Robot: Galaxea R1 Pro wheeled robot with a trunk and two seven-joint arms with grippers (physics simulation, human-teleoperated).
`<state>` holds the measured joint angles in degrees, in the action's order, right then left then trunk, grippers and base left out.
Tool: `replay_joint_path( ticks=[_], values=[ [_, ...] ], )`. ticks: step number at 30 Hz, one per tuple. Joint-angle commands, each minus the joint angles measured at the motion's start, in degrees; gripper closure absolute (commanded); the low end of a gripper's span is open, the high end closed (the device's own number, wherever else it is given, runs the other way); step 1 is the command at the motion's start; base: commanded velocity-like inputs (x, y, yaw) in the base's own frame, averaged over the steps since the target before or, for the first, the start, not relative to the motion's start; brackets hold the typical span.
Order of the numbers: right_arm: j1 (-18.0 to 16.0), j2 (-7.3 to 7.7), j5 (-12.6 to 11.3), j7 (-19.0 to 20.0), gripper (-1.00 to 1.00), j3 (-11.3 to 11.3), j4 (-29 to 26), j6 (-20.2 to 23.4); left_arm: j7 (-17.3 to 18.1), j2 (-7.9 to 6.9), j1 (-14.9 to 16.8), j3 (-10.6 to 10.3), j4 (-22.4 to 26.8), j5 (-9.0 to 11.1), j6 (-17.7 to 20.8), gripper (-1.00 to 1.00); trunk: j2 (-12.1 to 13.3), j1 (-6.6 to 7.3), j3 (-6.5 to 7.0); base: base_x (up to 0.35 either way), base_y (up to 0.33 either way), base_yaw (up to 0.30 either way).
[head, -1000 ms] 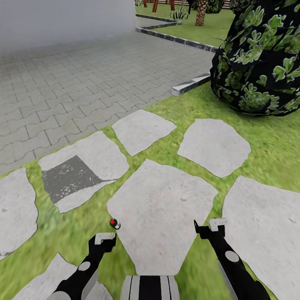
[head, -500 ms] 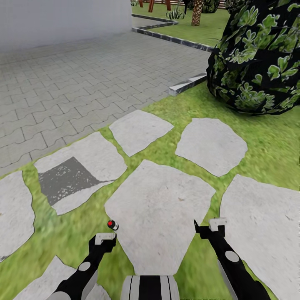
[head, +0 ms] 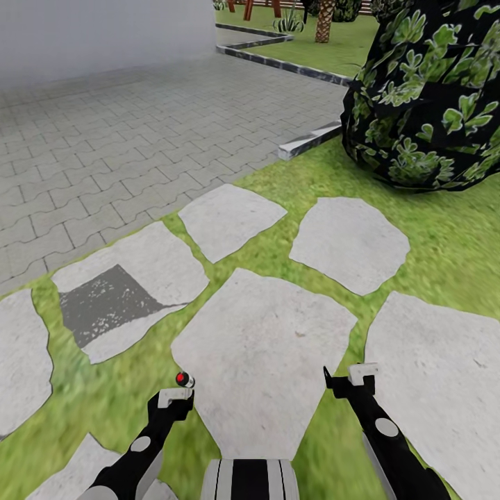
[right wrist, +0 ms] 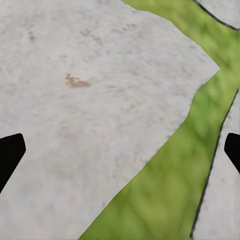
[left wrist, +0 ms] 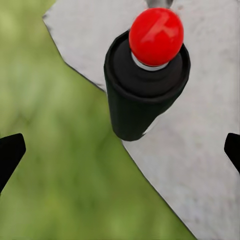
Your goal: Pick up the pesticide atomizer in the garden and spray insectifuge to fully cover both potted plants in the garden.
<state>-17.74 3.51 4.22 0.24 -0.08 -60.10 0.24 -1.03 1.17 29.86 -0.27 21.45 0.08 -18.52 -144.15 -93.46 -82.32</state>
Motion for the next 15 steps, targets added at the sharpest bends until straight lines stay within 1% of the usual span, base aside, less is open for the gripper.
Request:
replay_joint_path(
  ticks=[1,4,10,15],
  values=[
    [-0.01,0.01,0.44,0.03,-1.0,-0.01,-0.02,0.02,-0.11,-0.01,0.02,-0.02,-0.03,0.01,-0.27,-1.0,-0.01,0.01,-0.03,0.02,-0.003,0.0],
    [-0.01,0.01,0.44,0.03,-1.0,-0.01,-0.02,0.02,-0.11,0.05,-0.05,0.0,-0.04,0.01,-1.16,-1.0,-0.01,0.01,-0.03,0.006,-0.001,0.0],
    [-0.01,0.01,0.44,0.03,-1.0,-0.01,-0.02,0.02,-0.11,0.04,-0.06,0.0,-0.11,0.01,-1.44,-1.0,-0.01,0.01,-0.03,0.006,0.0,0.0],
    [-0.01,0.01,0.44,0.03,-1.0,-0.01,-0.02,0.02,-0.11,0.05,-0.05,-0.05,-0.19,-0.12,-1.45,-1.0,-0.01,0.01,-0.03,0.125,0.0,0.0]
  ],
)
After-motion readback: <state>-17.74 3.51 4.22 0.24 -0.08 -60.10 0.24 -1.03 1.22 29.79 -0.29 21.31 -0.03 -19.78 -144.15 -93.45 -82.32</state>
